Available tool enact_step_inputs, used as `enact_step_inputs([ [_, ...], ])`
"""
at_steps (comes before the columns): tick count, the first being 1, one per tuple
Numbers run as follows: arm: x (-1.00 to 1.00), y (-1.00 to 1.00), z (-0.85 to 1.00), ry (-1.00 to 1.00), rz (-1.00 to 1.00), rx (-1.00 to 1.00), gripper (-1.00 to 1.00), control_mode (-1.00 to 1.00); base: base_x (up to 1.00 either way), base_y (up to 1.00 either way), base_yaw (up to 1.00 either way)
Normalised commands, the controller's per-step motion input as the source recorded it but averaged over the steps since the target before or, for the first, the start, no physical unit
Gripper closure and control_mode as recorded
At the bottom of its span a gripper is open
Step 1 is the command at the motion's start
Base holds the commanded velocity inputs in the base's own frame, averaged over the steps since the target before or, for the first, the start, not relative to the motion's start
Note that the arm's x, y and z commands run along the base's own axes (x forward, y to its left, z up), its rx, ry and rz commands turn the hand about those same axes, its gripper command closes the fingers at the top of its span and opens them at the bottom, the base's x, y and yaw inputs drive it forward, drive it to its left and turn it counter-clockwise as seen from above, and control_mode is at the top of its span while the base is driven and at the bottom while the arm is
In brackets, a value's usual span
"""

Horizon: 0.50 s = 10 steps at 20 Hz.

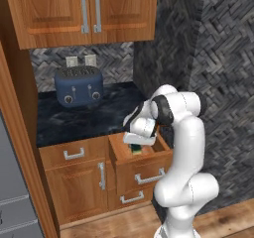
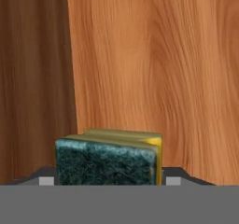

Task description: Restock the sink supplies by placing the sponge and soap dispenser on the counter and next to the sink. Make sure the soap dispenser is upright.

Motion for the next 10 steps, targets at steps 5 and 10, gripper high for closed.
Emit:
enact_step_inputs([
  [5,-0.53,0.0,1.0,-0.16,-0.03,0.0,1.0,-1.0,0.0,0.0,0.0],
  [10,-0.62,0.0,1.0,-0.16,0.0,0.0,1.0,-1.0,0.0,0.0,0.0],
])
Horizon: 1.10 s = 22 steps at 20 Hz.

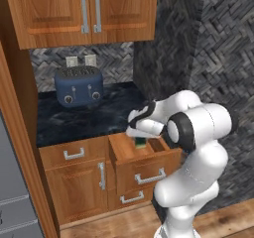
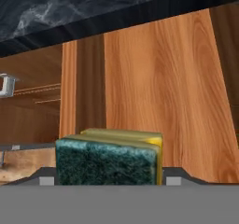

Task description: Restock the sink supplies by placing the sponge and soap dispenser on the counter and next to the sink. Make sure the soap dispenser is upright.

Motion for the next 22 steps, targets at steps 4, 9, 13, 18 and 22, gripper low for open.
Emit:
enact_step_inputs([
  [4,-0.69,0.02,1.0,-0.14,0.0,0.0,1.0,-1.0,0.0,0.0,0.0],
  [9,-0.62,0.2,0.92,-0.09,0.0,-0.01,1.0,-1.0,0.0,0.0,0.0],
  [13,-0.28,0.23,0.58,0.0,0.0,0.0,1.0,-1.0,0.0,0.0,0.0],
  [18,-0.11,0.4,0.23,0.07,0.0,0.0,1.0,-1.0,0.0,0.0,0.0],
  [22,0.0,0.0,0.0,0.0,0.0,0.0,1.0,1.0,-0.45,0.62,0.08],
])
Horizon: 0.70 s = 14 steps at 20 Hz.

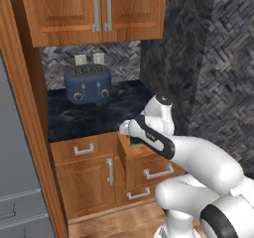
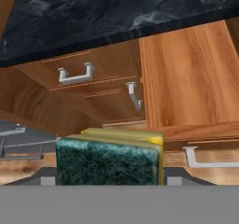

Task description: Restock the sink supplies by placing the sponge and soap dispenser on the counter and next to the sink. Make sure the soap dispenser is upright.

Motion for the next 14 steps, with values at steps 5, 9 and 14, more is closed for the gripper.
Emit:
enact_step_inputs([
  [5,0.0,0.0,0.0,0.0,0.0,0.0,1.0,1.0,-0.58,0.87,0.36],
  [9,0.0,0.0,0.0,0.0,0.0,0.0,1.0,1.0,-0.54,0.98,0.55],
  [14,0.0,0.0,0.0,0.0,0.0,0.0,1.0,1.0,-0.51,0.87,0.65],
])
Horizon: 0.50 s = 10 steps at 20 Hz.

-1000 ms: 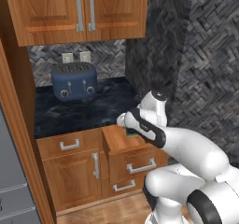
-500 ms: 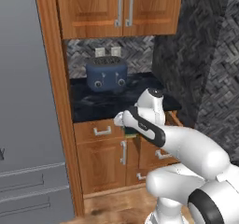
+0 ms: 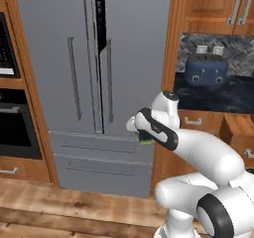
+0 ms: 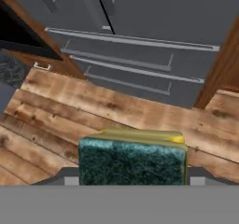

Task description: Restock the sink supplies by placing the sponge and soap dispenser on the counter and next to the sink. Make sure the soap dispenser is upright.

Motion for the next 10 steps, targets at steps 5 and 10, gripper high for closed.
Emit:
enact_step_inputs([
  [5,0.0,0.0,0.0,0.0,0.0,0.0,1.0,1.0,-0.47,0.71,0.67],
  [10,0.0,0.0,0.0,0.0,0.0,0.0,1.0,1.0,-0.27,0.66,0.71],
])
